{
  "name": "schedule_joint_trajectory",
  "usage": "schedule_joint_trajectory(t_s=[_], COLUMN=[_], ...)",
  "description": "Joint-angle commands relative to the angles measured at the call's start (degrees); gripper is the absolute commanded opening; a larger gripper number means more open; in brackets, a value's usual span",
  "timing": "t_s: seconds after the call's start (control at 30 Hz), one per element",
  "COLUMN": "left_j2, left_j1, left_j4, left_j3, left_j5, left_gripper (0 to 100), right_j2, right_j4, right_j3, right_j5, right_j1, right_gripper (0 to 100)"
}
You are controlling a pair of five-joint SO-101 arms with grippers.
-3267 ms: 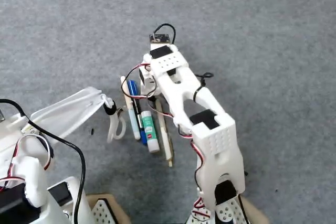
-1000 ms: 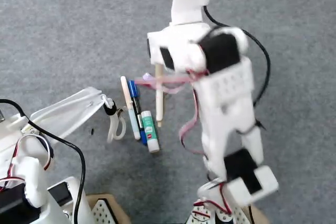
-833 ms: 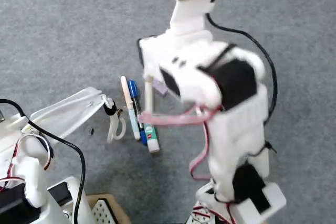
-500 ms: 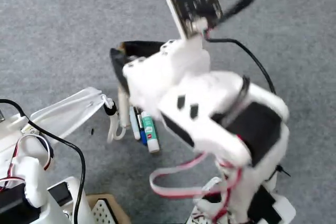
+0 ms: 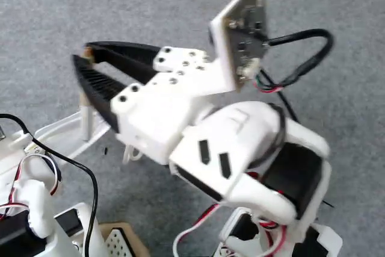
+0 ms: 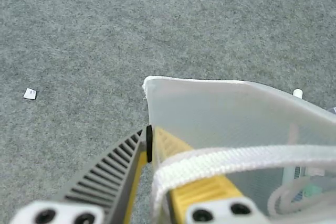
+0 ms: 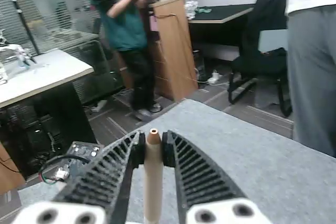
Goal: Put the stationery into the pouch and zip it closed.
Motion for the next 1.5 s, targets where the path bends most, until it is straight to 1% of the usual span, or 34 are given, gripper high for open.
schedule_joint_trajectory(t_s=[0.0, 0.17, 0.33, 0.43, 0.63, 1.0, 1.23, 1.47], left_j2=[0.2, 0.2, 0.2, 0.2, 0.2, 0.6, 0.6, 0.6], left_j1=[-0.3, -0.3, -0.3, -0.4, -0.7, -0.7, -0.7, -0.6], left_j4=[-1.2, -1.2, -1.2, -1.1, -1.1, -1.6, -1.5, -1.6], left_j3=[-0.3, -0.3, -0.3, -0.3, -0.3, 0.3, 0.3, 0.3], left_j5=[0.6, 0.6, 0.6, 0.6, 0.6, 0.6, 0.6, 0.6], left_gripper=[3, 3, 3, 3, 3, 3, 3, 3], right_j2=[-1.3, -1.5, -1.5, -1.5, -4.5, -13.1, -14.3, -17.2], right_j4=[-5.8, -8.9, -13.1, -16.3, -17.2, -6.3, 1.8, 3.1], right_j3=[3.9, 10.0, 15.6, 19.7, 26.2, 27.6, 27.9, 38.0], right_j5=[0.6, 1.3, 7.1, 9.2, 9.5, 9.6, 9.6, 9.6], right_j1=[-1.4, -1.2, -1.2, 0.3, 1.1, 0.9, 0.9, -3.0], right_gripper=[1.2, 1.2, 1.2, 1.2, 1.2, 1.2, 1.2, 1.2])
